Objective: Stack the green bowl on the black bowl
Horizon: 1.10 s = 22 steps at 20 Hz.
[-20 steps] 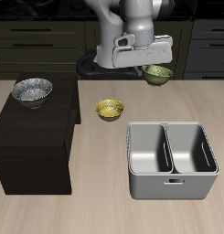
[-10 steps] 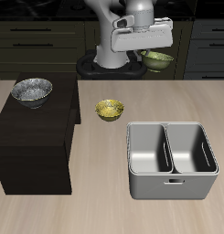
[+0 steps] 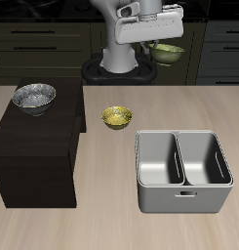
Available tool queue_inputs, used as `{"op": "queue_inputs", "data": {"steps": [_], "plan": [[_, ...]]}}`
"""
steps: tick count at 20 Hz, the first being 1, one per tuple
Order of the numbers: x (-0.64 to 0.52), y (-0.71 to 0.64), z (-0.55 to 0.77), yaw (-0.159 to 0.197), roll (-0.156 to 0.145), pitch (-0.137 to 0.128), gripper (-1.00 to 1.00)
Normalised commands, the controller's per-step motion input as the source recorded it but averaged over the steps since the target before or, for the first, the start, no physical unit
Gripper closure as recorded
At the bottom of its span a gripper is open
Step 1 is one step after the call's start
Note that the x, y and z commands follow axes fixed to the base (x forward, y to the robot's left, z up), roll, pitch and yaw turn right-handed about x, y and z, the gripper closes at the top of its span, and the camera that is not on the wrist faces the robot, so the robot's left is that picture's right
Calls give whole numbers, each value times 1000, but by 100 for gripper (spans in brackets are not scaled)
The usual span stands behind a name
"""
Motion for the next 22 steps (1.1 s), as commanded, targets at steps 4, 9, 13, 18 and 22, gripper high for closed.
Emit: {"op": "queue_inputs", "data": {"steps": [4, 9, 13, 18, 22], "plan": [[310, -347, 370, 33, 40, 72, 100], [424, -483, 234, -3, 12, 61, 100], [466, -551, 259, -9, 5, 22, 100], [369, -492, 161, 26, 20, 35, 100], [248, -521, 144, -10, -70, -8, 100]]}}
